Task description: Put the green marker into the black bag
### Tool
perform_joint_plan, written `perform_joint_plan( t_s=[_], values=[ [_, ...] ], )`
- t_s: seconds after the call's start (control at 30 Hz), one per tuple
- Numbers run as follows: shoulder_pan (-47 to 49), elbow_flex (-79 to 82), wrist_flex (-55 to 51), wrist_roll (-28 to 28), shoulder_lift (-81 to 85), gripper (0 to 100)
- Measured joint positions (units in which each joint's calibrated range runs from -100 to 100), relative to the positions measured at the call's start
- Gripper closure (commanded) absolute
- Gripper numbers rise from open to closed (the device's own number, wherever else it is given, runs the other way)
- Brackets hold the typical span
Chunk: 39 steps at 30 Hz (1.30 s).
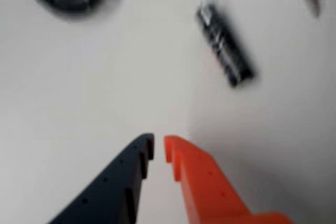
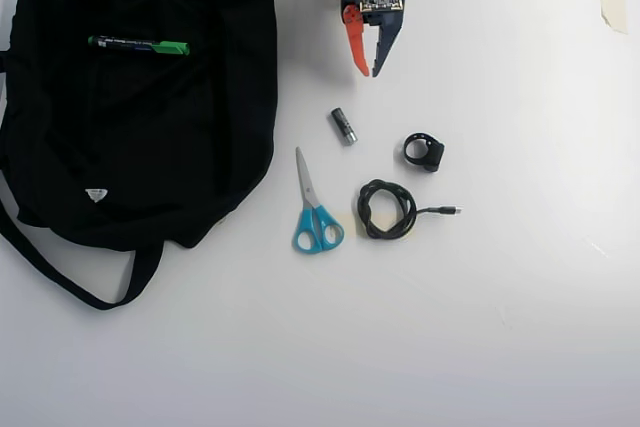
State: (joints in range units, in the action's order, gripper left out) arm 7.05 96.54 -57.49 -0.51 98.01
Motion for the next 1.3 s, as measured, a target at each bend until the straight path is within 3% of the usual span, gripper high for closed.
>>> perform_joint_plan(
  t_s=[0.57, 1.3],
  values=[
    [0.7, 1.5, -11.4, 0.3, 0.7, 98],
    [0.6, 1.4, -11.7, 0.3, 0.7, 98]
  ],
)
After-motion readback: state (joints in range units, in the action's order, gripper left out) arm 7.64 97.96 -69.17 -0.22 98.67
